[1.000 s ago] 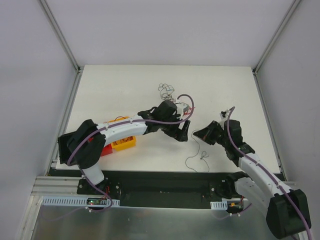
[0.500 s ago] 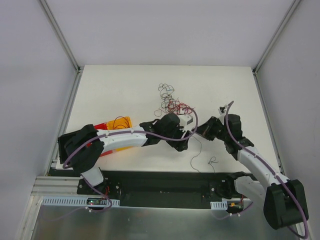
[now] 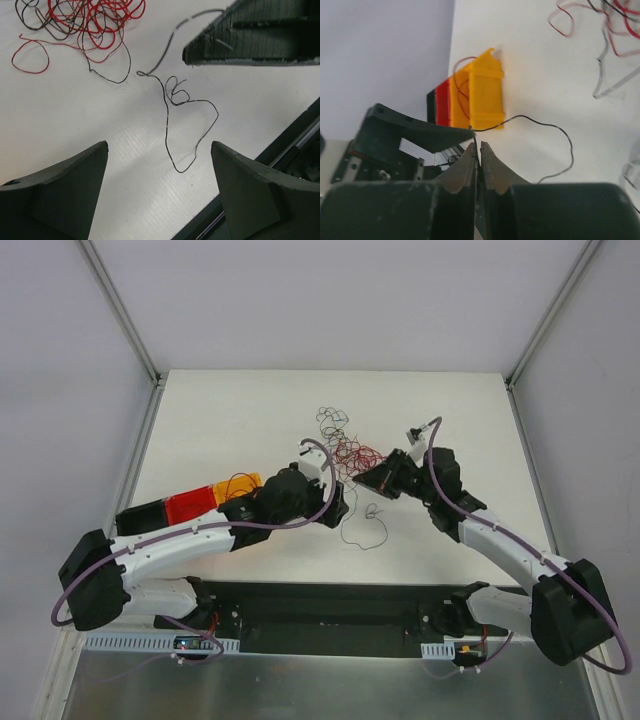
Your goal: Untangle the cables
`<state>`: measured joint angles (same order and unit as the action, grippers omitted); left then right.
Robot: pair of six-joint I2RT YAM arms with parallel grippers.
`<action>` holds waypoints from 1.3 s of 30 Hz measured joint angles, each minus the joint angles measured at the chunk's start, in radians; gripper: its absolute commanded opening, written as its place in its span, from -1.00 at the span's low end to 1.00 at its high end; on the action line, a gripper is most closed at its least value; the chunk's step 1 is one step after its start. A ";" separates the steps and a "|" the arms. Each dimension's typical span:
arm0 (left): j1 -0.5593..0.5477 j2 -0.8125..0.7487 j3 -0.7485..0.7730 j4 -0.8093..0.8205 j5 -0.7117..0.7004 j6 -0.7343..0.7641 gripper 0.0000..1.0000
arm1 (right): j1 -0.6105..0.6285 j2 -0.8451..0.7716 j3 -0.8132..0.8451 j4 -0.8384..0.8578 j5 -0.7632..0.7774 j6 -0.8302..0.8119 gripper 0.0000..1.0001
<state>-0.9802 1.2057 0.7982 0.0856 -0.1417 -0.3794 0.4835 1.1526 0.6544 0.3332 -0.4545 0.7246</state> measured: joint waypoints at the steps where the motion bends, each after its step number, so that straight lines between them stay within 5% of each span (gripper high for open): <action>1: 0.002 0.005 -0.006 0.000 0.000 -0.003 0.71 | -0.002 0.001 -0.033 0.005 0.004 0.008 -0.74; 4: 0.007 0.055 -0.009 -0.005 0.014 0.000 0.72 | -0.008 -0.002 -0.133 0.011 0.011 0.016 -0.62; 10: 0.007 0.250 0.049 -0.027 0.082 0.010 0.74 | -0.042 -0.090 -0.255 -0.039 0.034 -0.022 0.17; 14: 0.007 0.326 0.089 -0.043 0.114 0.016 0.82 | -0.062 -0.162 -0.248 -0.161 0.058 -0.121 0.41; 16: 0.007 0.347 0.107 -0.046 0.141 0.026 0.98 | -0.072 -0.198 -0.247 -0.232 0.072 -0.168 0.44; 27: 0.006 0.638 0.435 -0.212 0.322 0.089 0.98 | -0.157 -0.389 -0.247 -0.483 0.121 -0.292 0.43; 39: -0.062 0.776 0.580 -0.427 0.193 0.108 0.98 | -0.243 -0.446 -0.296 -0.537 0.132 -0.307 0.43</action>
<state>-1.0424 1.9816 1.3781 -0.3412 0.0509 -0.2714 0.2409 0.7063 0.3580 -0.2035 -0.3225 0.4175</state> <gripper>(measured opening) 0.990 0.719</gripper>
